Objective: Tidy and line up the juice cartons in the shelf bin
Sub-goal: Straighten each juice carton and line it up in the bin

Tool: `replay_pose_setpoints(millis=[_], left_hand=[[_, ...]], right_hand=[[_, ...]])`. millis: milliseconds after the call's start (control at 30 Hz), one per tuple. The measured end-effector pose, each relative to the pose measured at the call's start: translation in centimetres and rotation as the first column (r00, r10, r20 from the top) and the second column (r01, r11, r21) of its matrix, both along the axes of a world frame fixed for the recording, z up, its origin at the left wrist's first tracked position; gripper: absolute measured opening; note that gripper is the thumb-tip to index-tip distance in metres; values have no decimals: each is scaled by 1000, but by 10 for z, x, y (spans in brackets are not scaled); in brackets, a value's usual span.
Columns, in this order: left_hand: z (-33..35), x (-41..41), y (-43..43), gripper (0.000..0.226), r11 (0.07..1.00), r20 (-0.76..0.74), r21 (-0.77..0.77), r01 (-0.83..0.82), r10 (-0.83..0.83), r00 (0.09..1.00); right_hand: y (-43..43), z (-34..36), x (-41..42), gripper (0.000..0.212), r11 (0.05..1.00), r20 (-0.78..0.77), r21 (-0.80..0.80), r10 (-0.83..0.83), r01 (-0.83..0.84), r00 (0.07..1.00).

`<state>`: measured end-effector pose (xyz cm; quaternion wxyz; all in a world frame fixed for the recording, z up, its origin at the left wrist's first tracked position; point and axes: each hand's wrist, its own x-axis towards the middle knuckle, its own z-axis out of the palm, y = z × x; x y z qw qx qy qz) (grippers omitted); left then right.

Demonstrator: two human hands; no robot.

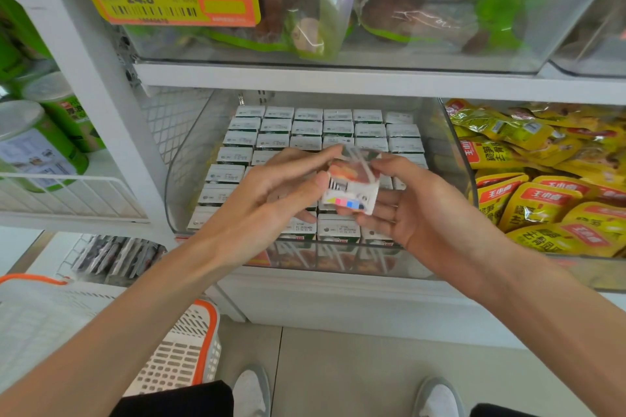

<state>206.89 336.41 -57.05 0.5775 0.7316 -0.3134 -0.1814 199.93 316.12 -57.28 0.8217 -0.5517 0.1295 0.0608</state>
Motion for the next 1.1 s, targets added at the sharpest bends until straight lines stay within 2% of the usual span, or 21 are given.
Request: replay_pose_setpoints(millis=[100,133,200,333,467,600,667,800,933,1100], left_hand=[[-1,1,-1,52,1000,7,-18,-13,13,1000],[-1,1,-2,57,1000,25,-13,-26,26,999],[-3,2,-4,64,999,58,5,-48,48,997],[-6,5,-5,54,995,147,40,-96,89,985],[-7,6,-7,42,989,193,39,-140,130,973],[-7,2,-13,40,989,210,15,-148,141,967],[-6,0,-16,40,990,216,19,-138,131,968],[-2,-7,-23,60,997,193,29,-71,64,979],[2,-11,-31,53,998,221,-4,-55,54,974],[4,-15,-41,46,994,148,-50,-93,99,984]], right_hand=[[-3,1,-4,41,929,159,-370,38,24,987],[-3,2,-6,47,888,194,-458,79,20,978],[-3,1,-8,50,847,221,-531,136,3,966],[-3,-2,-11,41,805,245,-593,172,7,954],[-11,-2,-11,38,742,312,-665,174,84,934],[-13,-2,-12,50,735,409,-653,137,184,902],[-17,-1,-13,47,729,439,-651,133,212,889],[-30,0,-18,44,714,409,-680,176,170,895],[-37,-3,-22,41,712,407,-683,189,161,894],[-47,1,-24,43,668,418,-718,190,195,888]])
